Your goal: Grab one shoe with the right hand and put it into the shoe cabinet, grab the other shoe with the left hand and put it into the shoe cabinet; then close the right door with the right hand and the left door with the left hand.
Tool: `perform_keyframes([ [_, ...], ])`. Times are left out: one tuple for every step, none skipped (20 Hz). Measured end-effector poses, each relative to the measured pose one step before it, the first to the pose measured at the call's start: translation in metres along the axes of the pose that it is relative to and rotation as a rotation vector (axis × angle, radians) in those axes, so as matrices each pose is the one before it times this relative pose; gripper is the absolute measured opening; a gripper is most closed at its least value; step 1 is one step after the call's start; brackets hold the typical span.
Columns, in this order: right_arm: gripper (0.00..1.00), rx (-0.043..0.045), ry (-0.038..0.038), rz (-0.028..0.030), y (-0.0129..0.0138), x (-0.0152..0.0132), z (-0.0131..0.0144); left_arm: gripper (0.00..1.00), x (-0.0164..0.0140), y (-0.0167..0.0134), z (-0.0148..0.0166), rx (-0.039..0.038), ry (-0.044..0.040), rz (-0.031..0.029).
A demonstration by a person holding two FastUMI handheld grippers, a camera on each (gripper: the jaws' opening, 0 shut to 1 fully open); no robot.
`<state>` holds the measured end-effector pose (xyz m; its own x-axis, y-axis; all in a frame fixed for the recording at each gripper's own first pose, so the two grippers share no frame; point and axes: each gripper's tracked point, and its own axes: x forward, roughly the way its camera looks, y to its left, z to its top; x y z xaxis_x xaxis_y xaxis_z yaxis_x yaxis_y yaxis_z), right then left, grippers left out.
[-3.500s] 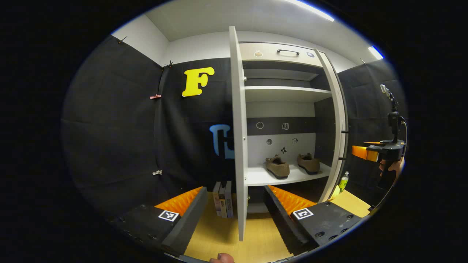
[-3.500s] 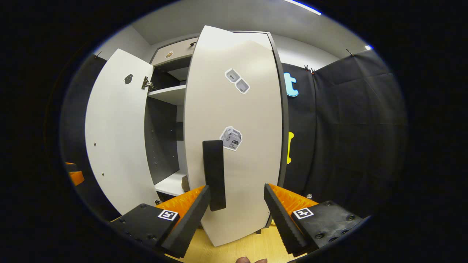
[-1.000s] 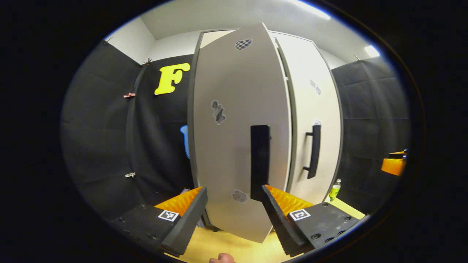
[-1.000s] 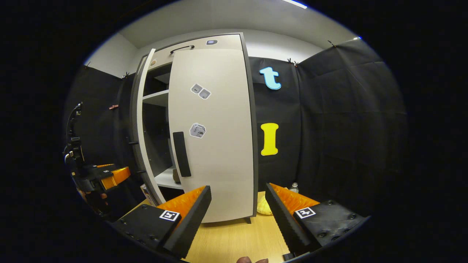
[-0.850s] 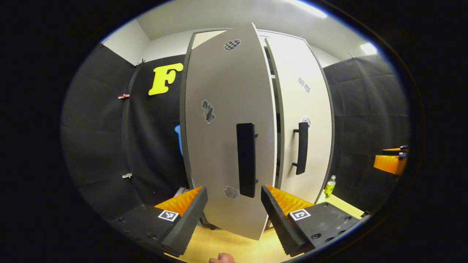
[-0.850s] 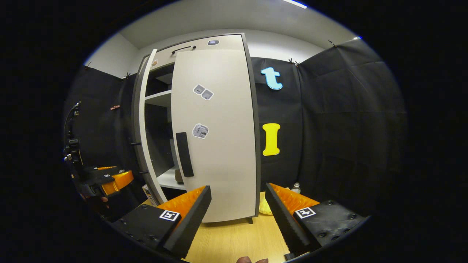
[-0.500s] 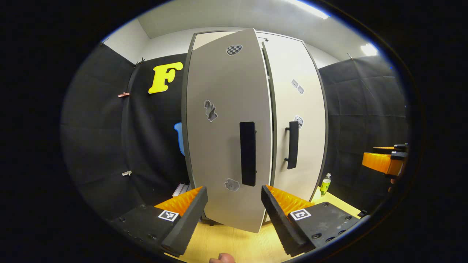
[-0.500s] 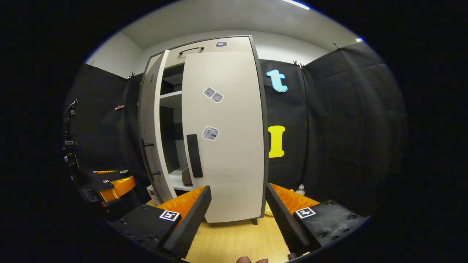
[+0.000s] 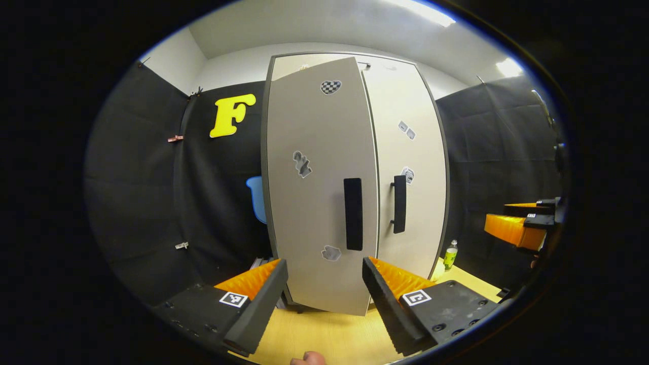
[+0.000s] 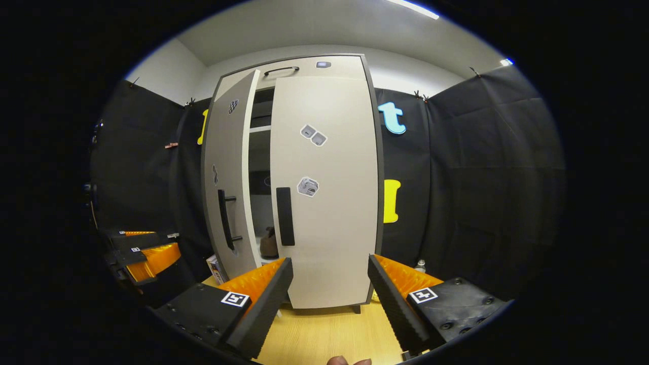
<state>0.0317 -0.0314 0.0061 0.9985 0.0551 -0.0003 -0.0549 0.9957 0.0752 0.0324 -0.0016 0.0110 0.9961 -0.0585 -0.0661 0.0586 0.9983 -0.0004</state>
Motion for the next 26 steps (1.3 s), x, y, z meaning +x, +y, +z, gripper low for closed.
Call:
perform_keyframes([
  [0.98,-0.00247,0.00332,-0.00777,-0.00132,-0.0011,-0.00179,0.94,-0.00277,0.00056,-0.00046,-0.00577,-0.00197,0.00311],
  [0.98,0.00189,0.00381,-0.00532,-0.00052,-0.00093,-0.00221,0.94,-0.0023,0.00115,0.00032,-0.00177,-0.00383,0.00378],
  [0.98,0.00479,0.00251,-0.00388,-0.00005,-0.00074,-0.00134,0.94,-0.00134,0.00133,-0.00134,0.00324,0.00292,0.0029],
  [0.98,0.00543,0.00184,-0.00236,0.00092,-0.00074,-0.00041,0.94,-0.00128,0.00153,-0.00086,0.00347,0.00389,0.00241],
  [0.98,0.00165,-0.00055,-0.0008,0.00073,-0.00098,0.00019,0.94,-0.00115,0.00121,-0.00141,0.00126,0.0004,0.0012],
  [0.98,-0.00169,-0.00285,0.00007,0.00125,-0.00048,0.00019,0.94,-0.00127,0.00158,0.00127,0.00185,-0.00491,0.00282],
  [0.98,-0.0045,-0.00216,-0.00004,0.00162,-0.00007,-0.00029,0.94,-0.00061,0.0017,0.00103,0.00399,-0.00362,0.00629],
  [0.98,-0.00459,-0.00125,0.00182,0.00153,-0.00081,0.00006,0.94,-0.00007,0.00166,0.00126,0.00232,-0.00328,0.00419],
  [0.98,-0.00214,-0.00122,0.00492,0.00233,-0.00085,0.00007,0.94,-0.00004,0.0012,-0.00056,-0.00084,-0.00241,-0.00034],
  [0.98,-0.00233,0.00014,0.00392,0.00165,-0.00015,-0.00027,0.94,-0.00009,0.00026,0.00003,-0.00335,-0.00113,-0.00203],
  [0.98,-0.00177,-0.00041,0.00236,0.00113,-0.0002,0.00008,0.94,-0.00044,-0.00001,-0.00057,-0.00475,0.00088,0.00012],
  [0.98,-0.00114,0.00037,0.00167,0.00078,0.00034,0.00012,0.94,0.00017,0.00039,0.00013,-0.00558,0.0002,-0.00109],
  [0.98,-0.00182,-0.00138,0.00072,0.00018,-0.00037,0.00057,0.94,-0.00024,0.00005,0.00055,-0.00511,-0.00036,0.00094],
  [0.98,-0.00154,-0.00062,0.00083,0.0,0.00022,0.00022,0.94,0.00025,0.00073,-0.00018,-0.00346,-0.00017,0.00033],
  [0.98,-0.00076,-0.00003,-0.0003,0.00013,0.0006,0.00013,0.94,-0.00023,0.00031,0.00019,-0.00309,0.00049,0.00022],
  [0.98,0.00007,0.00012,0.00077,-0.00057,0.00063,0.00018,0.94,0.001,0.00028,-0.00033,0.0003,0.00161,0.00011],
  [0.98,0.00097,0.00118,-0.00051,-0.00011,0.00047,0.00007,0.94,0.00004,0.00025,-0.00061,0.00128,0.00194,0.00142],
  [0.98,-0.00033,0.00213,-0.00039,-0.00052,0.00061,-0.00106,0.94,0.00012,0.00102,-0.00114,0.00207,0.00145,0.00153],
  [0.98,-0.00126,0.00052,-0.00132,-0.00059,-0.0003,-0.00006,0.94,0.00034,0.00088,0.00007,-0.00052,0.00068,0.00081],
  [0.98,-0.00349,0.00234,-0.00298,-0.00096,0.0006,-0.0009,0.94,0.00055,-0.00031,-0.00057,-0.00202,0.00055,-0.00076],
  [0.98,-0.00587,0.00153,-0.00357,-0.00126,-0.00068,-0.00055,0.94,0.00021,0.00003,0.00052,-0.00165,-0.0001,-0.00082],
  [0.98,-0.00664,0.00075,-0.00431,-0.00044,0.00026,-0.00043,0.94,0.00038,-0.00095,-0.00043,-0.00101,-0.00061,-0.00063],
  [0.98,-0.0048,0.00027,-0.00064,-0.00025,0.00031,-0.00027,0.94,0.00025,0.00041,0.00007,0.00007,0.00132,-0.00057],
  [0.98,-0.00278,-0.00055,-0.0005,-0.00004,0.001,-0.00054,0.94,-0.00029,0.00046,-0.001,-0.002,-0.0001,0.00066],
  [0.98,-0.00302,-0.00074,0.00029,0.00008,-0.00016,0.00007,0.94,0.00055,-0.00084,-0.00035,-0.00324,0.00064,-0.00184],
  [0.98,-0.0048,-0.00069,-0.0005,0.00045,0.00002,0.00001,0.94,-0.00019,0.00058,-0.00036,-0.00381,0.00139,-0.00144],
])
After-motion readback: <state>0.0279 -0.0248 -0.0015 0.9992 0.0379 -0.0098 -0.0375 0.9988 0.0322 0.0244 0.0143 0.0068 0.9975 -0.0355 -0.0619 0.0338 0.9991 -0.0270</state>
